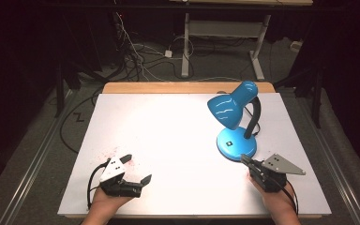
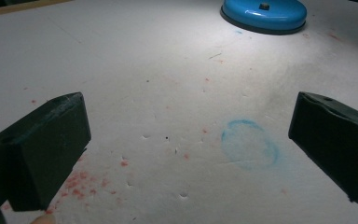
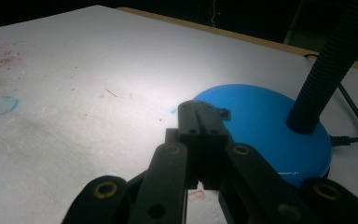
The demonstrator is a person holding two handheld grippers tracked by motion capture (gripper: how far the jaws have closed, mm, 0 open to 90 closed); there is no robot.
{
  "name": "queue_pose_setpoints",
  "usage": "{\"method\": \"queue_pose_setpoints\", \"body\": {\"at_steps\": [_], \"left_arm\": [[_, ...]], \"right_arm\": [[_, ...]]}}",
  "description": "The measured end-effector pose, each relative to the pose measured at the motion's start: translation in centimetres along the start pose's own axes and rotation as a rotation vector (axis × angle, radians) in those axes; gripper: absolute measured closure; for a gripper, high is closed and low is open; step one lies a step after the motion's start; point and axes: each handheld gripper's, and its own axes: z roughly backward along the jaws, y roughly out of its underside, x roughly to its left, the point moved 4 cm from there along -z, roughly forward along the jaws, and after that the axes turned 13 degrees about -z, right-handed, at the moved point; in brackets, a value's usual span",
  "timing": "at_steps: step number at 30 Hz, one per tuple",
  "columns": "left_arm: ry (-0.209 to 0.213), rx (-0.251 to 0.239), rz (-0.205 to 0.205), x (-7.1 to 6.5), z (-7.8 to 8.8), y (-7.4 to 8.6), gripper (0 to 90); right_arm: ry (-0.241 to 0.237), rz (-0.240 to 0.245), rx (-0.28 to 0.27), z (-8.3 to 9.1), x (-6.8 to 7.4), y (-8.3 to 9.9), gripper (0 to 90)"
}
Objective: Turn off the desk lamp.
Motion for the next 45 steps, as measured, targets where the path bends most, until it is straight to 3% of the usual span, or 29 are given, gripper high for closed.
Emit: {"method": "queue_pose_setpoints", "body": {"at_steps": [8, 13, 21, 27, 28, 45], "left_arm": [[0.039, 0.037, 0.025, 0.2, 0.0, 0.1, 0.0], [0.067, 0.017, 0.043, 0.4, 0.2, 0.1, 0.0], [0.064, 0.011, -0.015, -0.1, 0.2, 0.1, 0.0], [0.049, 0.002, -0.005, 0.2, 0.4, 0.0, 0.0], [0.046, 0.001, -0.002, 0.2, 0.4, 0.0, 0.0], [0.037, -0.009, 0.007, 0.4, 0.6, 0.0, 0.0]], "right_arm": [[-0.007, -0.012, 0.009, -1.5, -0.3, -1.1, 90.0], [-0.008, -0.015, 0.031, -3.2, -0.6, -1.9, 90.0], [0.005, -0.018, 0.049, -5.3, -0.8, -2.6, 90.0], [0.004, -0.018, 0.061, -6.6, -0.7, -2.8, 90.0], [0.006, -0.035, 0.067, -6.7, -0.6, -2.8, 90.0], [0.043, -0.047, 0.123, -8.3, -2.2, -2.5, 90.0]]}}
